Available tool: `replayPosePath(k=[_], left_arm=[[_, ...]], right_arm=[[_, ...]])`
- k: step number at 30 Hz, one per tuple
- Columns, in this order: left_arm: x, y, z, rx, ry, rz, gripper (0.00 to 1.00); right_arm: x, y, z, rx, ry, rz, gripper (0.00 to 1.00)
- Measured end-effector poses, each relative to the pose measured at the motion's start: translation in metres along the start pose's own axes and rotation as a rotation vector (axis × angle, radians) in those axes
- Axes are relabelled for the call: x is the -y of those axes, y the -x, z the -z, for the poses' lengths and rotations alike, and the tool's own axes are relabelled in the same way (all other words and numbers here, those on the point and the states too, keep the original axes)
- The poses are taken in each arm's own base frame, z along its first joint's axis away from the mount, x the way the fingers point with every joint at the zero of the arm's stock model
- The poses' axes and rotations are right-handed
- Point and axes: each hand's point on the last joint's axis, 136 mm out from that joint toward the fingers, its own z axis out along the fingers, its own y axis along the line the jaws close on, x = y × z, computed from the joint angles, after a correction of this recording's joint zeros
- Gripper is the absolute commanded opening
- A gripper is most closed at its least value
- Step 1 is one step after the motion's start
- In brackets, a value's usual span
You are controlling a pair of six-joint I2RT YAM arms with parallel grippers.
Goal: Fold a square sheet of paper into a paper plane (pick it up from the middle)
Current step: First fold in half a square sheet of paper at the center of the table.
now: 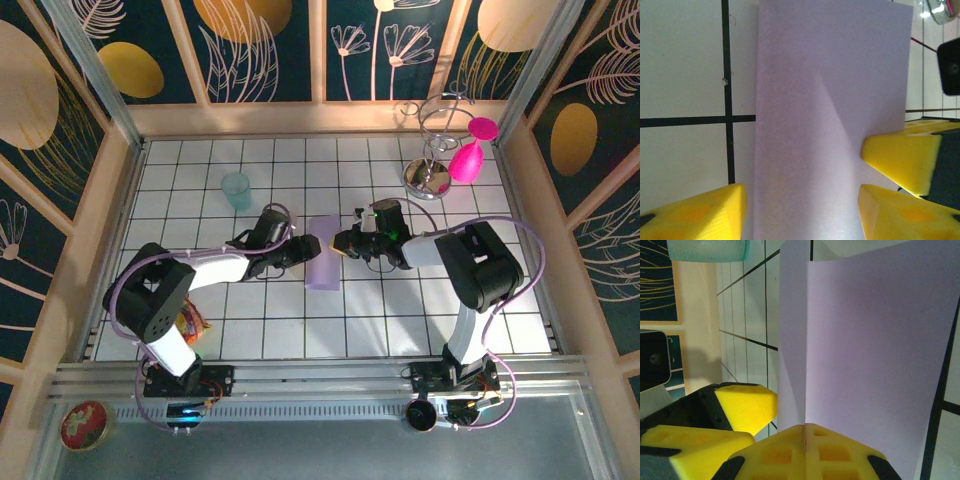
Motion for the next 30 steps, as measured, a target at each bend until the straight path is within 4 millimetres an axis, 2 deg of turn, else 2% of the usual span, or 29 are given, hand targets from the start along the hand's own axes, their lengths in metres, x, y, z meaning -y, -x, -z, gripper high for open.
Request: replayPosePath(k=[11, 13, 17, 21, 25, 30], left_arm=[[-0.015, -0.006, -0.020, -0.041, 0.080, 0.006, 0.44], [-0.016, -0.004, -0.022, -0.036, 0.092, 0.008, 0.44], [-0.020, -0.005, -0.025, -0.041, 0.123, 0.006, 0.36], [-0.025, -0.005, -0.026, -0.040, 0.149, 0.001, 0.30], [-0.027, -0.005, -0.027, -0.046, 0.161, -0.004, 0.30], [-0.027, -0.006, -0.028, -0.059, 0.174, -0.015, 0.33]], right_arm=[[0.010, -0.004, -0.004, -0.020, -0.023, -0.011, 0.00], [0.010, -0.004, -0.004, -0.021, -0.024, -0.011, 0.04], [0.014, -0.001, -0.002, -0.012, -0.050, -0.001, 0.22], [0.017, 0.011, 0.015, 0.049, -0.120, 0.012, 0.24], [0.006, 0.032, 0.040, 0.151, -0.170, 0.070, 0.24], [0.004, 0.039, 0.049, 0.196, -0.212, 0.093, 0.23]])
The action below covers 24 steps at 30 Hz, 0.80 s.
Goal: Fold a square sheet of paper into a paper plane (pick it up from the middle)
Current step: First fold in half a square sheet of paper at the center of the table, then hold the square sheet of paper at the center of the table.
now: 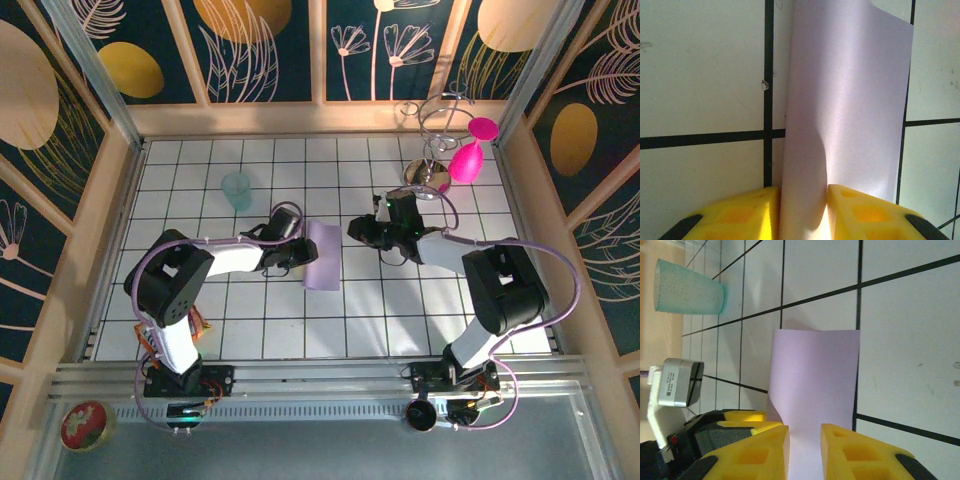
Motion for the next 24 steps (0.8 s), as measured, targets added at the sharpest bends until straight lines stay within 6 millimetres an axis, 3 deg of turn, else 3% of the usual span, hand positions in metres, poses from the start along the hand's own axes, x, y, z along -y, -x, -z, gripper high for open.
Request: replayPosePath(k=[6, 24], left_arm=[[0.0007, -0.0006, -0.0027, -0.013, 0.019, -0.003, 0.37], [-0.0012, -0.0014, -0.0054, -0.019, 0.061, -0.008, 0.35]], right_arm=[[0.0069, 0.0003, 0.0001, 0.008, -0.034, -0.009, 0.23], [0.0106, -0.0029, 0.0000, 0.004, -0.043, -0.014, 0.22]])
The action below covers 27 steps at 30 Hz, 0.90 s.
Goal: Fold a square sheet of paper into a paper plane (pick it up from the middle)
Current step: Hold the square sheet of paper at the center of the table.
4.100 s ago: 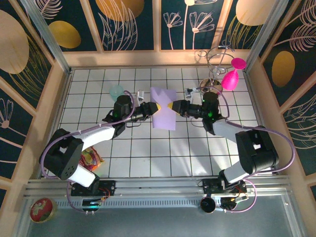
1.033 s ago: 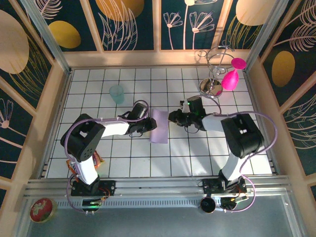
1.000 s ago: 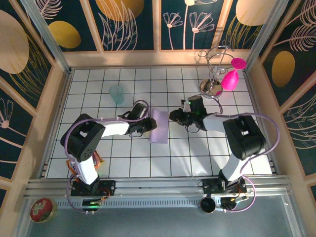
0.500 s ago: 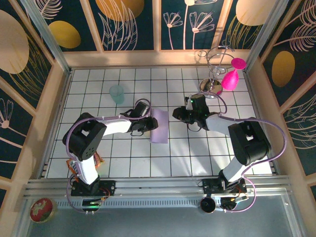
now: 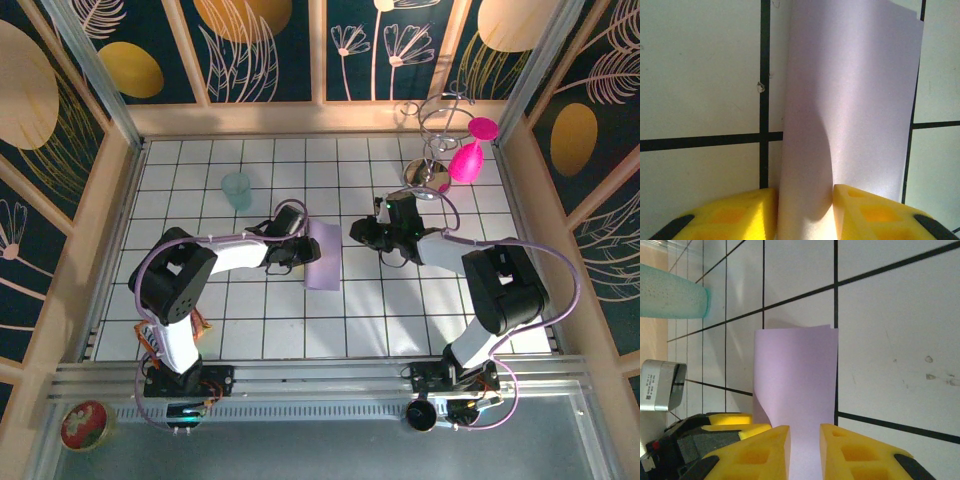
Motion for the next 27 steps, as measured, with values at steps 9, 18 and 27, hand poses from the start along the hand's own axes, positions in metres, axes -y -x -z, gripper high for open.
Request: replayPosePath(k=[9, 18, 27], left_arm=[[-0.001, 0.000, 0.000, 0.007, 0.011, -0.004, 0.33], [-0.001, -0.001, -0.001, 0.003, 0.009, -0.042, 0.35], [0.000, -0.001, -0.003, -0.018, 0.026, -0.064, 0.36]], right_arm=[[0.002, 0.004, 0.006, 0.022, 0.000, -0.002, 0.21], [-0.005, 0.009, 0.006, 0.034, 0.051, 0.012, 0.21], [0.001, -0.012, -0.013, -0.056, 0.073, -0.001, 0.19]])
